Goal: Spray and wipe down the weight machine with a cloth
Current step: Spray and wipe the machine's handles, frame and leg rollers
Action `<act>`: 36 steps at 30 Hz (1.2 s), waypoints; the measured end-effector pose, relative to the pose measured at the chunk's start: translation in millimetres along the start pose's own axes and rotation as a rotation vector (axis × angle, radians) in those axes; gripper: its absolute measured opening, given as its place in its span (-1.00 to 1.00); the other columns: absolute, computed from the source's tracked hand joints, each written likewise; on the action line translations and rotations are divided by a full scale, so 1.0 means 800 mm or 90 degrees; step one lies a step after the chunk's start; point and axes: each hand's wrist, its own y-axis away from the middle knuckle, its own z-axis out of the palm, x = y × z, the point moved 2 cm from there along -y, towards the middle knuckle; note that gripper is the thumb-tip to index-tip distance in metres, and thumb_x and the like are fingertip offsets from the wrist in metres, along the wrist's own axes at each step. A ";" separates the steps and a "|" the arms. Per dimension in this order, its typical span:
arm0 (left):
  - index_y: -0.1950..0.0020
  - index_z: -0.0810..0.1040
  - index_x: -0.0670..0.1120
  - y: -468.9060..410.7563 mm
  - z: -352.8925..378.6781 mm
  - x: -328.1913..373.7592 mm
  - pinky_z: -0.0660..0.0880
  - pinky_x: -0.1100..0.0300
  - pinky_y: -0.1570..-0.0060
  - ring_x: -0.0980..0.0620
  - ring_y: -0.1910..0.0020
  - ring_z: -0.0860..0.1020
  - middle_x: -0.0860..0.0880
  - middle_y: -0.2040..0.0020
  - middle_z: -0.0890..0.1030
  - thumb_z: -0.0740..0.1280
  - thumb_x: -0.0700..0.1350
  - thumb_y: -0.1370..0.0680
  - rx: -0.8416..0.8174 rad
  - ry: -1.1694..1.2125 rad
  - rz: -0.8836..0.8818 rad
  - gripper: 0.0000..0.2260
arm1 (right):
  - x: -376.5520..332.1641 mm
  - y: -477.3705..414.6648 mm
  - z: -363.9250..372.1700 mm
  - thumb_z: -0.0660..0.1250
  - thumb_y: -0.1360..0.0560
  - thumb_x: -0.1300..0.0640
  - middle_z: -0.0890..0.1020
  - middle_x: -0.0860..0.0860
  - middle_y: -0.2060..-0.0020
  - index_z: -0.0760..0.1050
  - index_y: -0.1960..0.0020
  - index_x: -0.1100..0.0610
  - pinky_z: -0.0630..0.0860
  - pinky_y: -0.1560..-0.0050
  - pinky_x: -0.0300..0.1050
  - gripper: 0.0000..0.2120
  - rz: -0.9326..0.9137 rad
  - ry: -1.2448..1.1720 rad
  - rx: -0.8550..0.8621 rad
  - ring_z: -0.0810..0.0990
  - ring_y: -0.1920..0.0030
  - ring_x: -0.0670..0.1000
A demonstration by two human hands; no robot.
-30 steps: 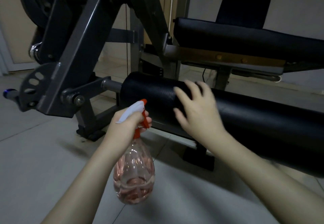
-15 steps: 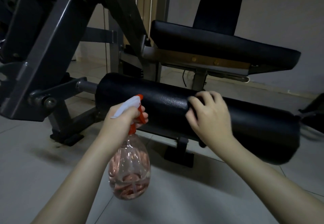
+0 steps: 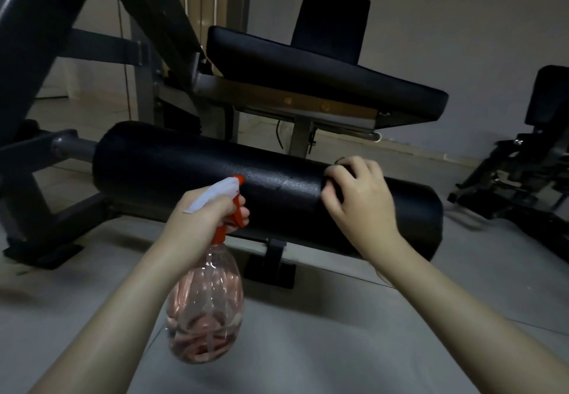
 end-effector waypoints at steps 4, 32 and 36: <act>0.20 0.56 -0.13 -0.013 0.011 -0.007 0.54 0.04 0.11 -0.08 0.22 0.65 -0.01 0.46 0.64 0.17 -0.23 -0.59 -0.011 0.009 -0.018 -0.76 | -0.016 -0.015 0.016 0.22 -0.48 0.03 0.59 0.11 0.10 0.59 0.09 0.18 0.51 0.18 -0.03 -0.74 -0.016 0.008 -0.015 0.53 0.07 0.20; 0.20 0.54 -0.24 -0.015 0.078 -0.003 0.54 0.20 0.39 -0.10 0.30 0.63 -0.09 0.48 0.56 0.21 -0.12 -0.56 -0.036 -0.046 -0.093 -0.76 | 0.118 -0.035 -0.015 0.26 -0.50 0.12 0.54 0.19 0.15 0.55 0.09 0.26 0.35 0.17 -0.04 -0.80 0.217 0.026 -0.135 0.50 0.11 0.20; 0.28 0.47 -0.18 -0.020 0.089 -0.001 0.52 0.20 0.39 -0.01 0.45 0.53 -0.11 0.41 0.51 0.22 -0.13 -0.57 -0.027 -0.014 -0.099 -0.75 | 0.122 -0.022 -0.030 0.25 -0.51 0.09 0.54 0.14 0.12 0.53 0.08 0.20 0.29 0.18 -0.09 -0.82 0.208 0.008 -0.147 0.48 0.10 0.13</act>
